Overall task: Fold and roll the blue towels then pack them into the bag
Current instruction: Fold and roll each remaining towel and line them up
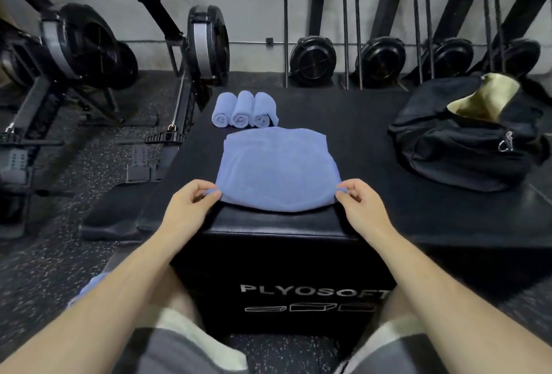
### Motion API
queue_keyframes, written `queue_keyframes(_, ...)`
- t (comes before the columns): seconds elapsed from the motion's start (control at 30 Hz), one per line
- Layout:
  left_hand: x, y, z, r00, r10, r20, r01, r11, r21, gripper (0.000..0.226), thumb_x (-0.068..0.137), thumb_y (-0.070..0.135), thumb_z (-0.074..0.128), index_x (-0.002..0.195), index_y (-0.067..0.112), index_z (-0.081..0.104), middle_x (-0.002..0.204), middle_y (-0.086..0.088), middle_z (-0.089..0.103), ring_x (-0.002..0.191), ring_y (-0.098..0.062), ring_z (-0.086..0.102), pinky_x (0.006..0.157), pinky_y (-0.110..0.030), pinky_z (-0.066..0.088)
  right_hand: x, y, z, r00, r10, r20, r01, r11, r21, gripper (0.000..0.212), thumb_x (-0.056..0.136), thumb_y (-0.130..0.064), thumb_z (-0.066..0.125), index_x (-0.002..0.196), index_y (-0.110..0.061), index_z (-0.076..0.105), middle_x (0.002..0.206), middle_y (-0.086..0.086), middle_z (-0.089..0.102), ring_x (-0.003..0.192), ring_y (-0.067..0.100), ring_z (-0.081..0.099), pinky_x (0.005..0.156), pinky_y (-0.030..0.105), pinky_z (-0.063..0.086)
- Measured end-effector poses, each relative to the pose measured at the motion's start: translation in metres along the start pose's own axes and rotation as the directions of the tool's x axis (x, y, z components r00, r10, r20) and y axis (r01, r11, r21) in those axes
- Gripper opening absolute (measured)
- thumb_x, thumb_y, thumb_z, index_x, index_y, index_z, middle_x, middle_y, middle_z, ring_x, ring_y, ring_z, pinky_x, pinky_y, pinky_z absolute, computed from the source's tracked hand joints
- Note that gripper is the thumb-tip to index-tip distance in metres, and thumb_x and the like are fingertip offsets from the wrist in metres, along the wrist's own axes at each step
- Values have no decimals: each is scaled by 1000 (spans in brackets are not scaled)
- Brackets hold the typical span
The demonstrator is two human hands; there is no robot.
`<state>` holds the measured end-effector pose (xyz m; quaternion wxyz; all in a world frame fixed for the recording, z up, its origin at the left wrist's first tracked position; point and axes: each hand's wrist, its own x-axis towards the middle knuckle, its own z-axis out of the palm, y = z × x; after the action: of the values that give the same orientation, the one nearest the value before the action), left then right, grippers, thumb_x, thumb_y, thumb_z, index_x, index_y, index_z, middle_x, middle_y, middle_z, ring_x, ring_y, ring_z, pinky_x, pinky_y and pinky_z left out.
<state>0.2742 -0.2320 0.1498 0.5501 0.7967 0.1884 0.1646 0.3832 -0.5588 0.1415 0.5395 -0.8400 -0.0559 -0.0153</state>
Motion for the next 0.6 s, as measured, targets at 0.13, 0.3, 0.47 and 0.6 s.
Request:
queue_keyframes(0.13, -3, 2, -1, 1000, 31, 6, -31, 999, 42, 3, 92, 18, 73, 95, 20, 73, 84, 6, 72, 68, 1, 59, 73, -21, 45, -6, -5, -2, 1000, -5, -19, 6, 1000, 9, 11, 91, -12, 65, 86, -21, 70, 79, -2, 68, 66, 0, 56, 66, 10, 42)
queue_keyframes(0.3, -7, 2, -5, 998, 28, 52, -32, 996, 85, 18, 95, 15, 66, 78, 11, 71, 56, -1, 59, 51, -10, 47, 56, -27, 41, -19, -13, -13, 1000, -13, 9, 13, 998, 56, 24, 77, -22, 52, 64, -8, 67, 66, 17, 65, 64, 15, 57, 65, 28, 42)
queue_keyframes(0.47, 7, 8, 3, 991, 124, 42, -130, 958, 254, 21, 93, 22, 62, 74, 15, 69, 64, -6, 66, 61, -13, 57, 67, -31, 46, -5, -20, -11, 1000, -8, -19, 7, 997, -76, 25, 84, -22, 53, 66, -12, 67, 62, 6, 68, 68, 20, 61, 72, 39, 50)
queue_keyframes(0.6, 34, 9, 26, 925, 304, 227, -379, 767, 518, 29, 95, 43, 58, 119, 32, 70, 134, 10, 63, 129, -15, 53, 110, -39, 41, 14, -22, 13, 963, -216, 158, 267, 818, -510, 24, 93, -30, 57, 113, -30, 70, 124, -10, 68, 119, 19, 58, 102, 37, 45)
